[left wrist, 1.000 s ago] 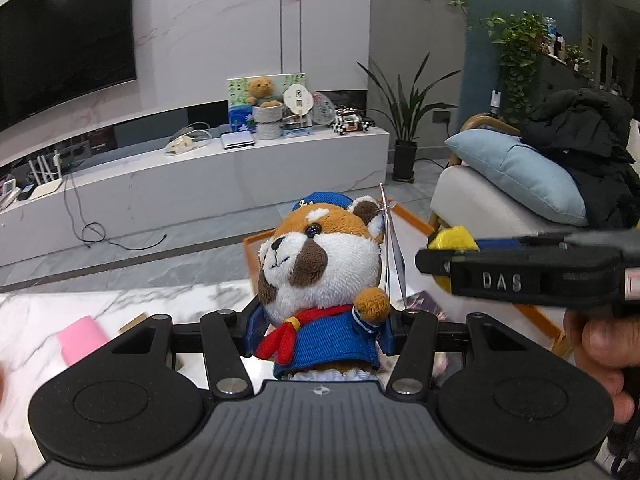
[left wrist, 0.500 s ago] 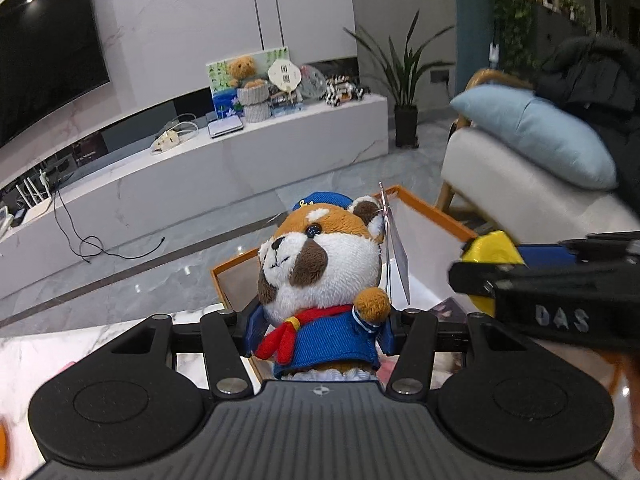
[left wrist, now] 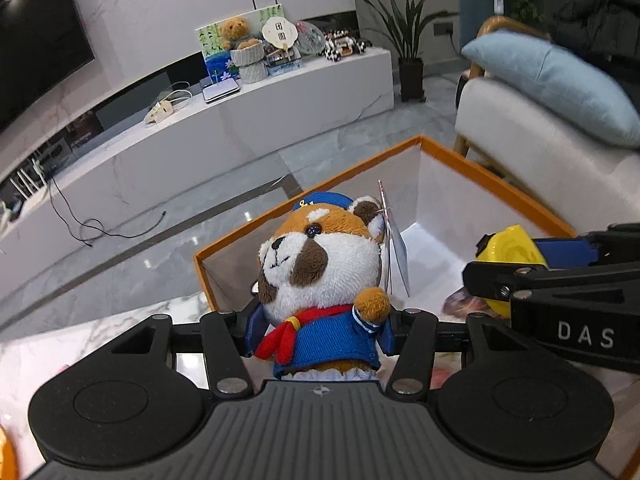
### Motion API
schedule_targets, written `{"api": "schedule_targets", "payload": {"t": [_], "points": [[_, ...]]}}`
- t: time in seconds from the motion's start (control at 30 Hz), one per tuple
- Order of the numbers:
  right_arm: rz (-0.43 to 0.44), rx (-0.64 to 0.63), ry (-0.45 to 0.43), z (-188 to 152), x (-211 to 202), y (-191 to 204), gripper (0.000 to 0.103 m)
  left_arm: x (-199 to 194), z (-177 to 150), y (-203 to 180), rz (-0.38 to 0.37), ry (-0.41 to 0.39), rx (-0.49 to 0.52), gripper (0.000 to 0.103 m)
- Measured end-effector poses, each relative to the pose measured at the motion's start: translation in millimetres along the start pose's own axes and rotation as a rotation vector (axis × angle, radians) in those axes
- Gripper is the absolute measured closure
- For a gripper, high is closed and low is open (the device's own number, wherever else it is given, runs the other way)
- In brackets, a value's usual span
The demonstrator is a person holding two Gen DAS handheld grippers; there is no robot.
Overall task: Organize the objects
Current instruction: 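Carry the panda plush and tape measure over the orange box, then lower both items into the box and open both tools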
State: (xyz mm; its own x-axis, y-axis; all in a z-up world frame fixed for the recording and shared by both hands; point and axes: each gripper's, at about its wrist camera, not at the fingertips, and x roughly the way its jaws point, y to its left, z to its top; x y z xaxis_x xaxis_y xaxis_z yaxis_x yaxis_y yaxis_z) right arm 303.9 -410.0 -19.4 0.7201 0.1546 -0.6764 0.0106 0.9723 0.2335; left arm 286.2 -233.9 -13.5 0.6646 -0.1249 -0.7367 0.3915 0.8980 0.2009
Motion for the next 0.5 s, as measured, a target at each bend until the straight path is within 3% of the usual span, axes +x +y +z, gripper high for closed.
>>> {"api": "schedule_targets", "payload": {"t": [0.5], "points": [[-0.06,-0.04,0.002,-2.0,12.0,2.1,0.05,13.0,1.0,-4.3,0.009,0.039,0.022,0.039]]}}
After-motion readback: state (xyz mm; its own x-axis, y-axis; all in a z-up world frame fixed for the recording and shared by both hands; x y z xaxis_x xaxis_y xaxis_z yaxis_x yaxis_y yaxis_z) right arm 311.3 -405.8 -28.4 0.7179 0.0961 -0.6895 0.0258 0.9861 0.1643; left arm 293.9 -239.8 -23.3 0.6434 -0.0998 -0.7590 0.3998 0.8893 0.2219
